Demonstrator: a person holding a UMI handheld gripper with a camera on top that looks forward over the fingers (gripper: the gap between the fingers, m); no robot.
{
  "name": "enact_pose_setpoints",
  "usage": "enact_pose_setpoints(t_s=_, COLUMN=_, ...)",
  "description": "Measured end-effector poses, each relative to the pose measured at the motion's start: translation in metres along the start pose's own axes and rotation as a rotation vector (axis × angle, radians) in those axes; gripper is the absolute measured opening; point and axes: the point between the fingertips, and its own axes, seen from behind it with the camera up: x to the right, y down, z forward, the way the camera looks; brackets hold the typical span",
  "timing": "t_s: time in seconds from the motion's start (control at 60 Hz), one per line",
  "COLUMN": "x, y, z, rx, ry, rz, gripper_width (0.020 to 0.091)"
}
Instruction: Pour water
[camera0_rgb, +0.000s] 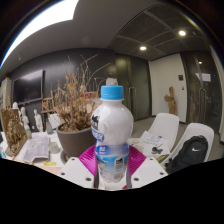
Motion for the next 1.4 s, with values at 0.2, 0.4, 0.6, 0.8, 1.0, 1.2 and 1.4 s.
enact_pose_setpoints(t_s=0.2, x=0.047, y=0.092, z=0.019, rx=-0.130, ry=0.086, rz=-0.069, gripper_width=0.0360)
enact_pose_setpoints(t_s=0.4, x=0.077, y=0.143, z=0.025, rx=-0.189, ry=0.143, rz=-0.052, gripper_width=0.0370)
enact_pose_setpoints(t_s=0.6, x=0.076, y=0.139, z=0.023, rx=-0.159, ry=0.136, rz=-0.033, gripper_width=0.0515)
enact_pose_setpoints(t_s=0.8, x=0.077, y=0.122, z=-0.001, rx=-0.214, ry=0.178, rz=-0.021, gripper_width=0.0859)
enact_pose_setpoints(t_s=1.0, x=0.034, y=0.080, z=-0.095, rx=-0.307, ry=0.178, rz=-0.081, gripper_width=0.0855)
enact_pose_setpoints(t_s=1.2, x=-0.034, y=0.053, z=-0.216, rx=-0.372, ry=0.121, rz=-0.109, gripper_width=0.0857)
enact_pose_setpoints(t_s=1.4, x=-0.083, y=0.038, z=-0.305, rx=-0.384, ry=0.079, rz=-0.141, gripper_width=0.0856)
